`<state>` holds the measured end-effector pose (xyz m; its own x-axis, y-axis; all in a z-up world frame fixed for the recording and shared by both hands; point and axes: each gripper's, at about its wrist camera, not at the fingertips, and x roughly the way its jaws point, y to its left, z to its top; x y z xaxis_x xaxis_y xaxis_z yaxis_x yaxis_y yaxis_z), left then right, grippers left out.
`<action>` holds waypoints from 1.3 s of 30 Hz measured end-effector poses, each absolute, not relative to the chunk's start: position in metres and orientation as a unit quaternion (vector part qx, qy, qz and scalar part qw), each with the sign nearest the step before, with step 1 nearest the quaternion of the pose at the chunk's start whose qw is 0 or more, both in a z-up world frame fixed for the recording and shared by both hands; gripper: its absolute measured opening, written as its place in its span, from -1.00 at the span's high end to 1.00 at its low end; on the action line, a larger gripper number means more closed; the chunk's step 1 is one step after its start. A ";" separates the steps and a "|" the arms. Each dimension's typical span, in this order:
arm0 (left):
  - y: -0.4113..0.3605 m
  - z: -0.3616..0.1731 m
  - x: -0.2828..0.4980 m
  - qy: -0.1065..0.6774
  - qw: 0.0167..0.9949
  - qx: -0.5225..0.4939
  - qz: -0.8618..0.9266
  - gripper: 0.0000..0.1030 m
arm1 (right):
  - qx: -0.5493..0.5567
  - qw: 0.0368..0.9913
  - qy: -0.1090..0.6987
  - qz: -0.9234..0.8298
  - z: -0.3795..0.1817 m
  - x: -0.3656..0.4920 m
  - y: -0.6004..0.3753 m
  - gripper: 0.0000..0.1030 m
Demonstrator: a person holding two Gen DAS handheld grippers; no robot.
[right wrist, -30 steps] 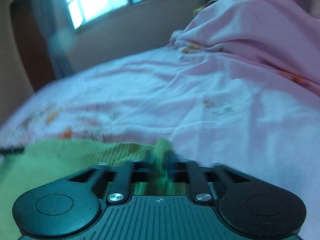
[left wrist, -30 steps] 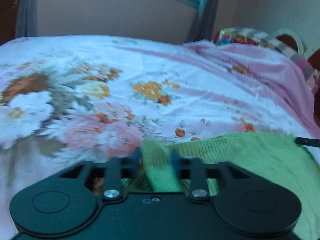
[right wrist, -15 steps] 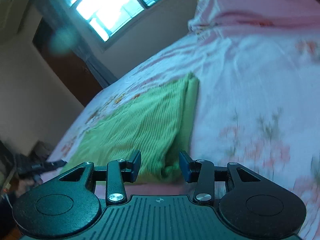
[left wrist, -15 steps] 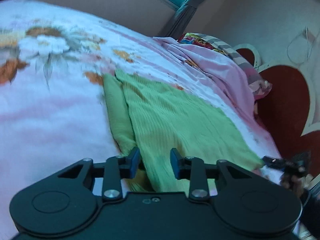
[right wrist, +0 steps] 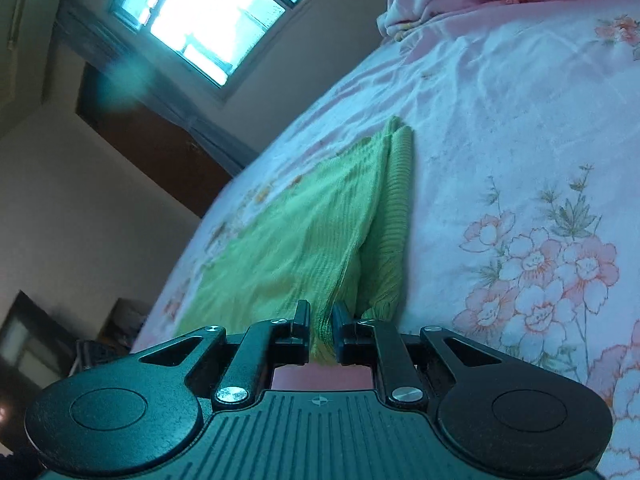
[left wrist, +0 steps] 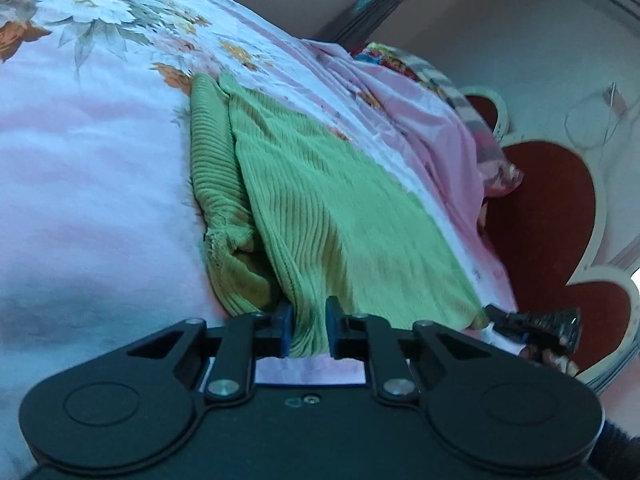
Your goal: Fold small clothes
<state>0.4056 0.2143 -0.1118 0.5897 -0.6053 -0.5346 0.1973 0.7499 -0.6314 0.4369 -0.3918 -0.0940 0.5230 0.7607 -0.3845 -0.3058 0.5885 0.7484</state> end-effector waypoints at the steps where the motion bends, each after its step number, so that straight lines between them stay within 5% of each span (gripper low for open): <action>1: 0.213 -0.113 0.406 0.389 0.853 -0.256 -0.236 0.75 | 0.307 0.817 0.366 0.324 -0.094 0.439 -0.390 0.75; 13: 0.204 -0.114 0.404 0.385 0.861 -0.227 -0.243 0.67 | 0.260 0.816 0.374 0.357 -0.093 0.446 -0.381 0.74; 15: 0.201 -0.113 0.406 0.387 0.862 -0.214 -0.248 0.93 | 0.211 0.839 0.369 0.339 -0.094 0.442 -0.374 0.88; 21: 0.217 -0.094 0.405 0.375 0.864 -0.185 -0.280 0.94 | 0.202 0.865 0.317 0.332 -0.071 0.425 -0.392 0.93; 26: 0.224 -0.117 0.405 0.403 0.855 -0.189 -0.264 0.93 | 0.186 0.857 0.380 0.295 -0.108 0.437 -0.386 0.93; 29: 0.226 -0.112 0.399 0.400 0.859 -0.193 -0.256 0.80 | 0.220 0.857 0.370 0.283 -0.111 0.436 -0.394 0.86; 34: 0.240 -0.079 0.374 0.359 0.886 -0.200 -0.213 0.12 | 0.184 0.898 0.315 0.246 -0.076 0.408 -0.398 0.77; 39: 0.158 -0.039 0.376 0.285 0.931 -0.129 -0.188 -0.11 | 0.120 0.913 0.262 0.289 -0.049 0.398 -0.331 0.77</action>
<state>0.3764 0.1582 -0.0385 0.7665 -0.4237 -0.4826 0.2764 0.8960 -0.3476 0.3977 -0.3309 -0.0486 0.6954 0.5904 -0.4098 -0.4643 0.8043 0.3708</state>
